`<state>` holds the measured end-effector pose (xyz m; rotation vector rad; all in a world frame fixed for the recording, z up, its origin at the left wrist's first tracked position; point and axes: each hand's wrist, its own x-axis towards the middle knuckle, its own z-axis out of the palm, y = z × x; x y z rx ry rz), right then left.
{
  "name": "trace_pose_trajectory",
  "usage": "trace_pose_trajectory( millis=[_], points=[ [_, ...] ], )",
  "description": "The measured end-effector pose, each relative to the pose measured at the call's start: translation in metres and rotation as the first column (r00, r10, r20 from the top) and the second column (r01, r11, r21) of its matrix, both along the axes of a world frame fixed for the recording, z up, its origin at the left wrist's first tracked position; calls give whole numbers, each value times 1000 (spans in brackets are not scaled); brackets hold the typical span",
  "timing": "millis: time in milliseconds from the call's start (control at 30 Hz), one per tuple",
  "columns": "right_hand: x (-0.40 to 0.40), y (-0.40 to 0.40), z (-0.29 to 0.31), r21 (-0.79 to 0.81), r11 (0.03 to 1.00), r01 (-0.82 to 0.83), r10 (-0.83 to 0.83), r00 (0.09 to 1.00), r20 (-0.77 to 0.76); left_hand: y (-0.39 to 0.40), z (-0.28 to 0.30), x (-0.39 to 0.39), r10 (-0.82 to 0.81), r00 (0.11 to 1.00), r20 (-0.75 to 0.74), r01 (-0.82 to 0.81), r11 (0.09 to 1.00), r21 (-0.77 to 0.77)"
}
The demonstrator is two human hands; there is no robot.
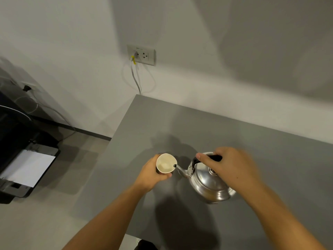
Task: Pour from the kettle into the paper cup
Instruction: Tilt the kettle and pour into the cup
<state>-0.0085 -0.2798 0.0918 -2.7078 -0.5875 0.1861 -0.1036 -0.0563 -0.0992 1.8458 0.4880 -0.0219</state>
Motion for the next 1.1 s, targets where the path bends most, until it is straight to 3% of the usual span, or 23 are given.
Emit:
trace_pose_trajectory(
  millis=[400,1100],
  points=[
    [11,50,3,-247,965,-88,106,993,59,-1,-6,2,12,1000,22,-13,1000,28],
    [12,95,15,-394,901,-181,245,962,119,-3,-5,3,30,999,24,-30,999,14]
  ],
)
